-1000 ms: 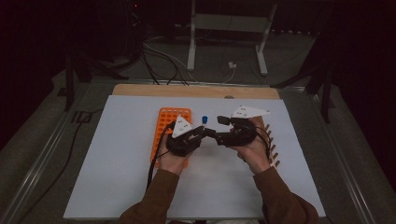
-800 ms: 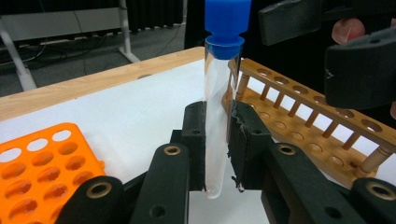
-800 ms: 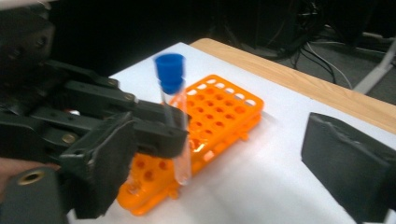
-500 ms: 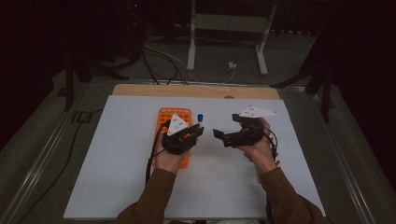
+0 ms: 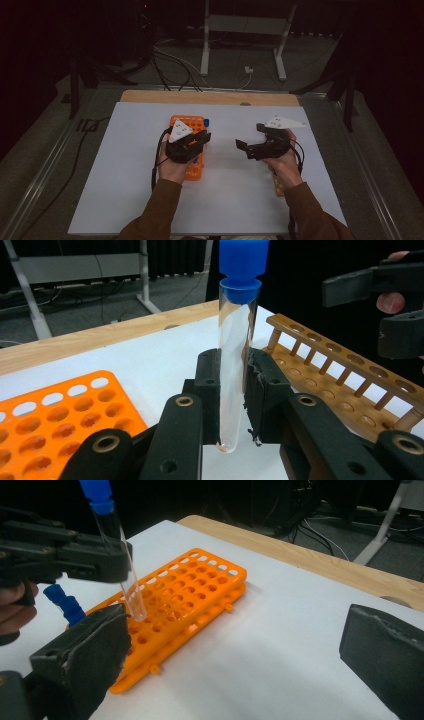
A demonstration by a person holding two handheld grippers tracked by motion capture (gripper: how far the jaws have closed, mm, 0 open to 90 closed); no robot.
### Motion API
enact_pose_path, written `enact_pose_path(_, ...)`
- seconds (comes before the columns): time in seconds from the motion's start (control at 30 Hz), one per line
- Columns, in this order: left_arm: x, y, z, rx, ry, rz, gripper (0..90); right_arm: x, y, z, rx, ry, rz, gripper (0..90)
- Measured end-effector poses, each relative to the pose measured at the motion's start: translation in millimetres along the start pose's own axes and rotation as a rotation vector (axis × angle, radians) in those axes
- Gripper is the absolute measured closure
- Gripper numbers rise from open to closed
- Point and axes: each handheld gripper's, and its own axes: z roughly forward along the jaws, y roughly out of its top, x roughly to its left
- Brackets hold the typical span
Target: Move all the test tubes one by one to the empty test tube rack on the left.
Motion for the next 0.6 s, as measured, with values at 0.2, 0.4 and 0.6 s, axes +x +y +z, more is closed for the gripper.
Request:
enact_pose_path(0.2, 7.8, 0.8, -7.7, -0.003, 0.016, 0.001, 78.0, -4.0, -3.4, -5.9, -0.002, -0.010, 0.007, 0.0)
enact_pose_path(0.4, 18.0, 1.1, -19.0, -0.015, 0.039, -0.007, 78.0, -9.8, -7.8, -11.9, -0.004, -0.021, 0.015, 0.0)
enact_pose_path(0.6, 28.3, -1.6, -31.4, -0.019, 0.062, -0.012, 78.1, -14.2, -11.5, -18.3, -0.004, -0.028, 0.020, 0.0)
